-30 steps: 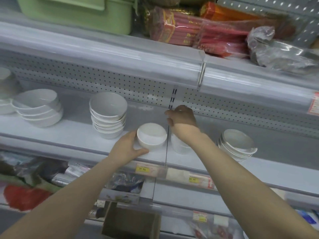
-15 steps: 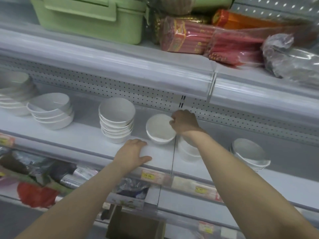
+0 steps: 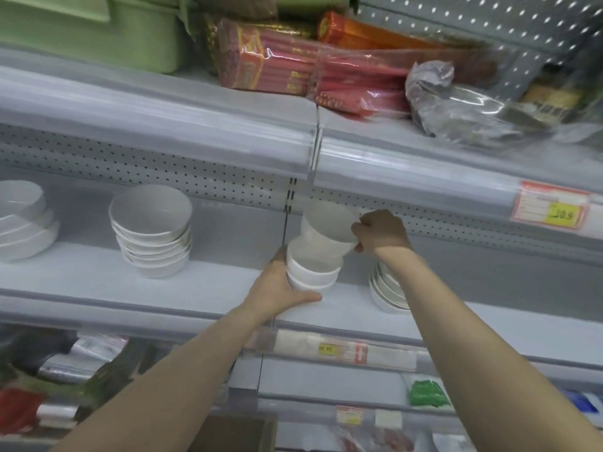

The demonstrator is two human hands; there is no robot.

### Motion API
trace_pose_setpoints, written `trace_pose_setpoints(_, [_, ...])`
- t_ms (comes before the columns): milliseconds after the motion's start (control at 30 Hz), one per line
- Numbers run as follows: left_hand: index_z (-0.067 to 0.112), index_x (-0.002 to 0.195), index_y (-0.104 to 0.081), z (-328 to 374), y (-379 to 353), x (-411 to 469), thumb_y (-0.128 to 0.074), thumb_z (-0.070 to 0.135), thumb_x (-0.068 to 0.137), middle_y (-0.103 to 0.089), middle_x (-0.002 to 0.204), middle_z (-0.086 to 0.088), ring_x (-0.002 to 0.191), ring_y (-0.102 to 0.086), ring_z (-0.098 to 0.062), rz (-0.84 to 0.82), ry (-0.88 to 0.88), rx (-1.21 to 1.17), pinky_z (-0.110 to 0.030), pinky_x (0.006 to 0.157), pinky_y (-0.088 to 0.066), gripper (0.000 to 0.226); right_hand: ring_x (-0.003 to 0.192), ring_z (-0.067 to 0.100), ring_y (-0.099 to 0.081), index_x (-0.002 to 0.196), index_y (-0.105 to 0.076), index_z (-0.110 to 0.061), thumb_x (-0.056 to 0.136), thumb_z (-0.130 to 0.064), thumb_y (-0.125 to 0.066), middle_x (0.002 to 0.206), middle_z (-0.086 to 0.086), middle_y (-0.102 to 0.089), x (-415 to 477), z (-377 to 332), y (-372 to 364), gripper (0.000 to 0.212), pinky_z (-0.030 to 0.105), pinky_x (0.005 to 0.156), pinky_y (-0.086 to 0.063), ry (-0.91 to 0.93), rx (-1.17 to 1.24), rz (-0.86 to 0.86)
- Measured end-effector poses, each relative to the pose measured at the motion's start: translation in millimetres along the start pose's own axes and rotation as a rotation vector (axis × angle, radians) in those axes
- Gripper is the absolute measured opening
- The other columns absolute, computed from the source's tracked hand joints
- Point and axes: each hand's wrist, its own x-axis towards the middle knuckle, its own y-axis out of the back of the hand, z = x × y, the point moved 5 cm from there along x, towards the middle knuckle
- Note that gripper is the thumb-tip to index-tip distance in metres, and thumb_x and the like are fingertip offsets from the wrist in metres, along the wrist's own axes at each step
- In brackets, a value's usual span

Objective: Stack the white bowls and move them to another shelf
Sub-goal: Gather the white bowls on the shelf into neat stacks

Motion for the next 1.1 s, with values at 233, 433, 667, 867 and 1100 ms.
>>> trace_pose_setpoints(233, [0.029, 0.132, -0.042, 2.1, -7.7, 1.9, -0.091, 0.052, 0.044, -0.059, 0.118, 0.011, 0.105, -0.059, -0.012, 0.057, 0.034, -0.024, -0.029, 0.085, -0.05, 0.103, 0.084, 0.029, -0.065, 0.068, -0.061, -0.013, 0.085, -0.021, -0.046, 0.085, 0.011, -0.072, 1.9, 8.5, -34.4, 0.023, 0.032, 0.081, -0.054, 0.01, -0.121, -0.049])
trace_pose_setpoints(433, [0.029, 0.134, -0.039, 6.3, -3.3, 2.4, -0.093, 0.042, 0.054, -0.057, 0.115, 0.014, 0.103, -0.057, -0.012, 0.006, 0.038, 0.008, -0.024, 0.084, -0.046, 0.097, 0.081, 0.029, -0.059, 0.063, -0.044, -0.018, 0.09, -0.022, -0.043, 0.083, 0.01, -0.067, 6.7, 10.5, -46.9, 0.027, 0.032, 0.073, -0.044, 0.047, -0.179, -0.077])
trace_pose_setpoints(667, [0.033, 0.132, -0.037, 6.4, -3.4, 1.9, -0.093, 0.041, 0.055, -0.055, 0.12, 0.013, 0.108, -0.056, -0.011, -0.016, 0.039, 0.014, -0.027, 0.089, -0.047, 0.095, 0.077, 0.028, -0.051, 0.065, -0.043, -0.018, 0.092, -0.023, -0.041, 0.075, 0.005, -0.054, 7.0, 11.3, -46.0, 0.027, 0.031, 0.067, -0.035, 0.094, -0.228, -0.057])
trace_pose_setpoints(867, [0.036, 0.136, -0.035, 9.8, 0.7, -1.3, -0.09, 0.043, 0.055, -0.053, 0.127, 0.014, 0.112, -0.054, -0.009, -0.092, 0.037, 0.093, -0.024, 0.09, -0.044, 0.098, 0.108, 0.029, -0.048, 0.113, -0.063, -0.026, 0.097, -0.038, -0.041, 0.096, 0.003, -0.069, 2.8, 5.3, -32.0, 0.03, 0.035, 0.085, -0.035, 0.221, -0.332, 0.075])
trace_pose_setpoints(1100, [0.017, 0.151, -0.032, 16.8, 41.2, -15.2, -0.074, 0.045, 0.083, -0.05, 0.146, -0.005, 0.131, -0.049, -0.021, -0.038, -0.007, 0.536, -0.03, 0.103, -0.041, 0.085, 0.122, 0.029, -0.044, 0.143, -0.043, -0.026, 0.099, -0.036, -0.039, 0.129, 0.003, -0.059, -9.3, -39.9, -23.5, 0.045, 0.041, 0.097, -0.029, 0.607, -0.429, 0.186])
